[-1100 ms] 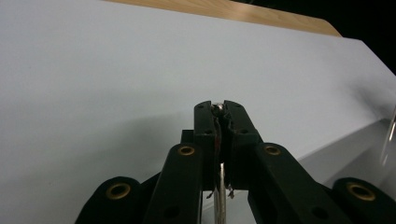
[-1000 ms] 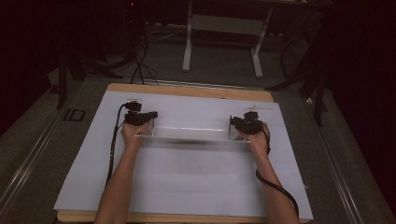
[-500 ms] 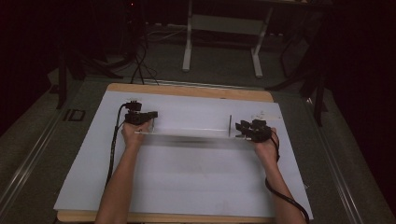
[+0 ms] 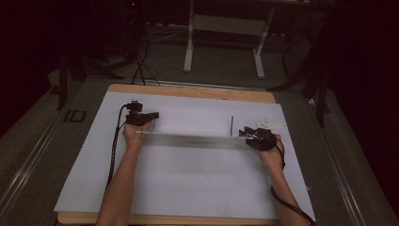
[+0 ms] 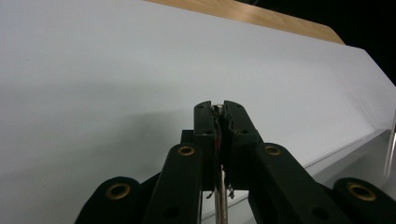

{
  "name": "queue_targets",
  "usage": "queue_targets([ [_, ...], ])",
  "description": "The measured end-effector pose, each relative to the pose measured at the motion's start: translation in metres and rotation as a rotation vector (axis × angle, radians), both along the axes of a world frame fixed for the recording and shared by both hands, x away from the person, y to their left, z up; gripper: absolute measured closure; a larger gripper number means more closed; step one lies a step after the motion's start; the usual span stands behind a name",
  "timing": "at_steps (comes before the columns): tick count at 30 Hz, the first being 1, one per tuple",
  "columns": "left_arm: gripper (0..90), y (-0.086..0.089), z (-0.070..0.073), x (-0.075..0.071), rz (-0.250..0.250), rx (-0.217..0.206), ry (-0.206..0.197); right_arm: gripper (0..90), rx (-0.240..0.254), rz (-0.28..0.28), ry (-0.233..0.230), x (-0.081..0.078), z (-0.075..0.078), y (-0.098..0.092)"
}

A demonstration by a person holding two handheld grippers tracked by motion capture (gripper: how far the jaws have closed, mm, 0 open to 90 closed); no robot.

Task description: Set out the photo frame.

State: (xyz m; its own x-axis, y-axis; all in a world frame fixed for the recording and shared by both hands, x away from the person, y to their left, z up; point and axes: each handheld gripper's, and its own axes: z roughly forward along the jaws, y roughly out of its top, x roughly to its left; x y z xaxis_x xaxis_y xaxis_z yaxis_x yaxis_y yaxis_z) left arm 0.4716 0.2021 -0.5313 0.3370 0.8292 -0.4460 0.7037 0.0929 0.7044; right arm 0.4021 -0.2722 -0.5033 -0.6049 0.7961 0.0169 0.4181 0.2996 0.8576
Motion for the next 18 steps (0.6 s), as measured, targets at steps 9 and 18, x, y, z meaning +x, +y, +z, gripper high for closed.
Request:
queue_targets([
  [9,85.0,-0.0004,0.0016,0.0017,-0.01,0.018,0.011,65.0,-0.051,0.043,-0.011,-0.0078,-0.0024,-0.003],
  [18,85.1,-0.0002,0.0009,0.0007,-0.005,0.009,0.006,55.4,-0.027,0.099,-0.029,-0.011,-0.0036,-0.0038],
])
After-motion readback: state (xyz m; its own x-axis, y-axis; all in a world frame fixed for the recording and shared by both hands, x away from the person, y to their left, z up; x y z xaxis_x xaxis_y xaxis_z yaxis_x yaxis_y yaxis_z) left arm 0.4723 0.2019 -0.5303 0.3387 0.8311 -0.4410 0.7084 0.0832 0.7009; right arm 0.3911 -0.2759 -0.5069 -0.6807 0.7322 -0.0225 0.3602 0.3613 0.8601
